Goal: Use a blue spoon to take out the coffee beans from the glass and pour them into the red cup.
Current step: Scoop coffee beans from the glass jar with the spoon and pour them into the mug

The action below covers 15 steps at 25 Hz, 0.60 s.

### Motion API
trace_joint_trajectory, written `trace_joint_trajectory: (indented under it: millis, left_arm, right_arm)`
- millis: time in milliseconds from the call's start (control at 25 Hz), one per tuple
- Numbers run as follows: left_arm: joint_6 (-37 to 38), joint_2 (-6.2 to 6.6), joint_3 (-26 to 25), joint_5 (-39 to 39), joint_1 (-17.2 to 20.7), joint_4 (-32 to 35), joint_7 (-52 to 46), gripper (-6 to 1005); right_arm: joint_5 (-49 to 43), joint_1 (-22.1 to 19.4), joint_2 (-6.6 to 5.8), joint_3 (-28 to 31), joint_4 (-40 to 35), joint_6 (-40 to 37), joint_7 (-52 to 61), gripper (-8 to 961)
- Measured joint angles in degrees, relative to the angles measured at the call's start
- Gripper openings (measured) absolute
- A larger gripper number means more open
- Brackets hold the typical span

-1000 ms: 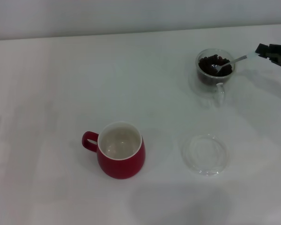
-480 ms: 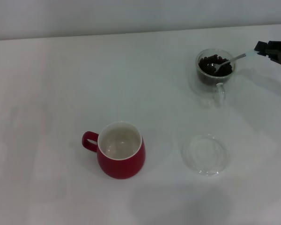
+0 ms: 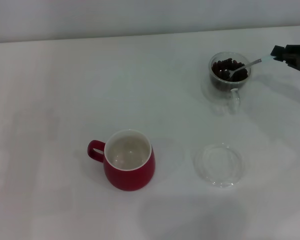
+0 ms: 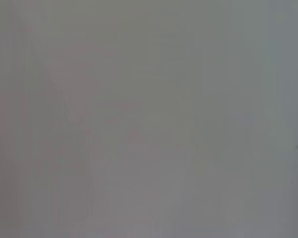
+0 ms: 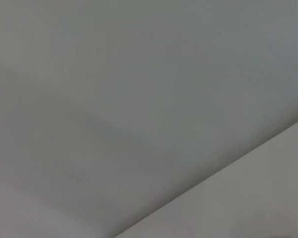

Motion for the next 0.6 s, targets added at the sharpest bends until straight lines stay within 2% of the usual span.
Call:
trace_joint_trajectory:
  millis: [600]
  left_arm:
    - [0.00, 0.15, -0.09, -0.60, -0.03, -0.25, -0.16, 726]
  right_arm:
    - [-0.80, 0.36, -0.69, 0.01, -0.02, -0.01, 4.04, 145]
